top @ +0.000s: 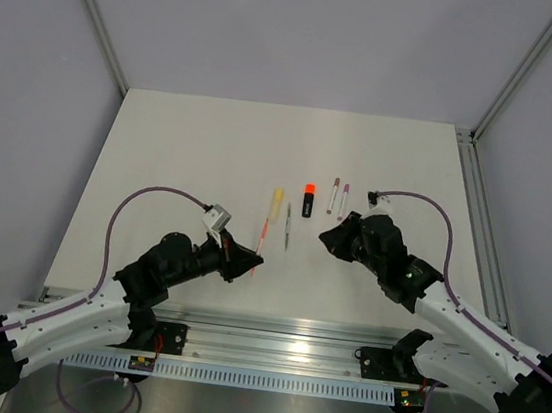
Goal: Insert the pens into the pen caps
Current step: Pick up the pen from the center of the board.
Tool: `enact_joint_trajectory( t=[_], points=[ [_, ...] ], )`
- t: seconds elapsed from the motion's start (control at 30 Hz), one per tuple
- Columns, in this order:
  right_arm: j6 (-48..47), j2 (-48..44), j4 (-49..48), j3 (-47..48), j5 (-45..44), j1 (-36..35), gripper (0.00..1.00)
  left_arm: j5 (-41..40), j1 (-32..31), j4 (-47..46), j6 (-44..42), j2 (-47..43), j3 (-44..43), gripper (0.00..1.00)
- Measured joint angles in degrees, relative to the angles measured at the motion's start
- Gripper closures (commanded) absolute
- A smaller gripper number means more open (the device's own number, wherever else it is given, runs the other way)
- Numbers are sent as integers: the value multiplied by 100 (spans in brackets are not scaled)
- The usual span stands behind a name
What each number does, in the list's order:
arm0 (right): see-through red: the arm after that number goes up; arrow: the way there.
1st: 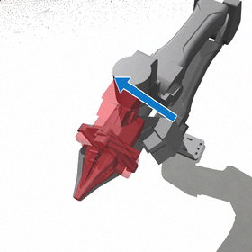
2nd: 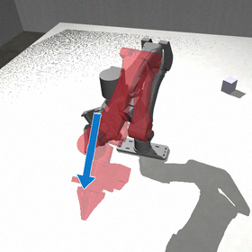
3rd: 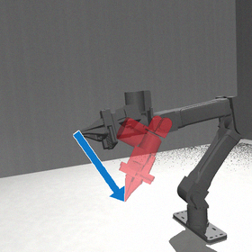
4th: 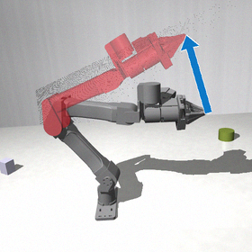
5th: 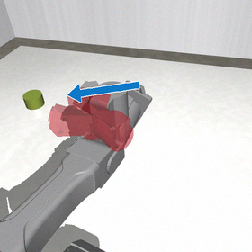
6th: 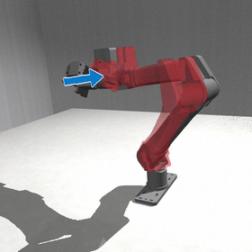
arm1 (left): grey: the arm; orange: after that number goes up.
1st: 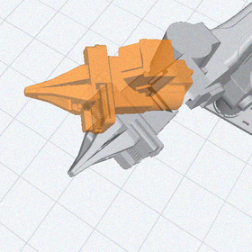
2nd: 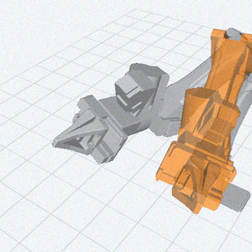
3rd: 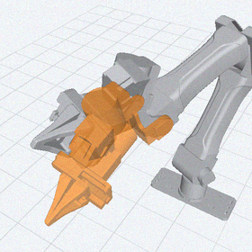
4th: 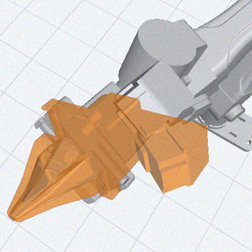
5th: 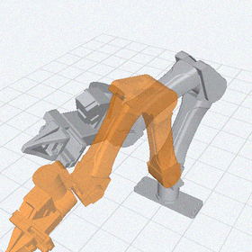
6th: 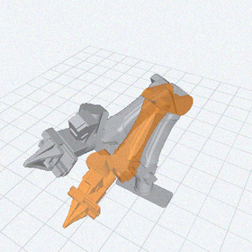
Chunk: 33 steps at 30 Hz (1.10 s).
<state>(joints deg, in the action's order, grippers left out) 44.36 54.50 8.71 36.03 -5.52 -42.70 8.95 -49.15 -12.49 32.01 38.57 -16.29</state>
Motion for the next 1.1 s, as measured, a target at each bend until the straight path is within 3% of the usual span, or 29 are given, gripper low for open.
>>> enact_joint_trajectory(
  t=[0.07,0.2,0.23,0.33,0.57,1.1],
  points=[
    [-50,92,291,-28,-70,442,96,-81,0,105,-111,-107,-2,100],
    [-214,579,778,-70,-155,1045,95,-118,0,269,-247,-149,-2,100],
    [-251,708,841,-70,-157,1182,93,-125,0,310,-264,-162,-2,100],
    [-396,1115,925,-63,-155,1565,67,-131,0,369,-310,-275,0,100],
    [-518,1838,931,68,-140,2087,50,-125,0,372,-326,-463,0,100],
    [-509,2638,903,385,-39,2216,46,-17,0,369,-297,-748,7,100]
  ],
)
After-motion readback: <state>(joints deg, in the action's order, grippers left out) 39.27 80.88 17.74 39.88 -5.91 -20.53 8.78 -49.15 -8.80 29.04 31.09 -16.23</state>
